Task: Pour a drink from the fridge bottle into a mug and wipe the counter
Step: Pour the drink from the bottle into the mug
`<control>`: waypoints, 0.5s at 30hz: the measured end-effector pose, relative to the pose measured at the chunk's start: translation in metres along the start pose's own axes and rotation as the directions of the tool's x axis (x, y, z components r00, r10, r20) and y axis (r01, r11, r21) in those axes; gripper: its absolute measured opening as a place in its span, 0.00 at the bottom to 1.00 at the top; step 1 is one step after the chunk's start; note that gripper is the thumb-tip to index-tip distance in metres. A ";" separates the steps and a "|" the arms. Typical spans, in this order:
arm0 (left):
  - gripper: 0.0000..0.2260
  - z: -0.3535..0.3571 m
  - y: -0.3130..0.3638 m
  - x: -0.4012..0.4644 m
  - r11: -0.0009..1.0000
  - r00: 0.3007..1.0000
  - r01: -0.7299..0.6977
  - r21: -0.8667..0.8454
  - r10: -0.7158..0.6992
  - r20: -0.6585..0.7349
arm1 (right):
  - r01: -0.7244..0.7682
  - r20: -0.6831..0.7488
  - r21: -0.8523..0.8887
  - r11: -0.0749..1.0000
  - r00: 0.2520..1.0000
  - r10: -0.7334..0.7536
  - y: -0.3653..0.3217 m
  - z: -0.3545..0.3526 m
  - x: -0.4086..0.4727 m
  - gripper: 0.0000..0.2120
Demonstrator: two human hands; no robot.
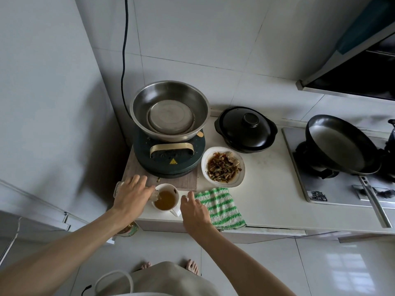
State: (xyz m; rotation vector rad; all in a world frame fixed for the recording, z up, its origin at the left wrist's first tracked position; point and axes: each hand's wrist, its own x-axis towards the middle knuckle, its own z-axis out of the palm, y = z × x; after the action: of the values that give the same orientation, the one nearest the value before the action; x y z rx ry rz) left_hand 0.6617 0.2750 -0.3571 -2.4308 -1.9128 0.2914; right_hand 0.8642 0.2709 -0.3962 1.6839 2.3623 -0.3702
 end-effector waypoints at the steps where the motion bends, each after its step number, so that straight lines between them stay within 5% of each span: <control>1: 0.25 -0.001 0.000 0.000 1.000 1.000 0.000 0.005 0.000 -0.003 | 0.001 -0.002 -0.002 1.000 1.000 -0.001 0.000 0.000 0.000 0.24; 15: 0.24 -0.001 -0.002 0.000 0.999 1.000 -0.015 0.041 0.015 -0.002 | -0.007 0.006 -0.019 1.000 1.000 0.007 -0.001 0.004 0.001 0.23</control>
State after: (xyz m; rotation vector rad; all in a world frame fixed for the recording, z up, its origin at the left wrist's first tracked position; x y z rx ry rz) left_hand 0.6603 0.2757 -0.3558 -2.4197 -1.8690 0.3249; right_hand 0.8632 0.2704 -0.4007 1.6799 2.3477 -0.3507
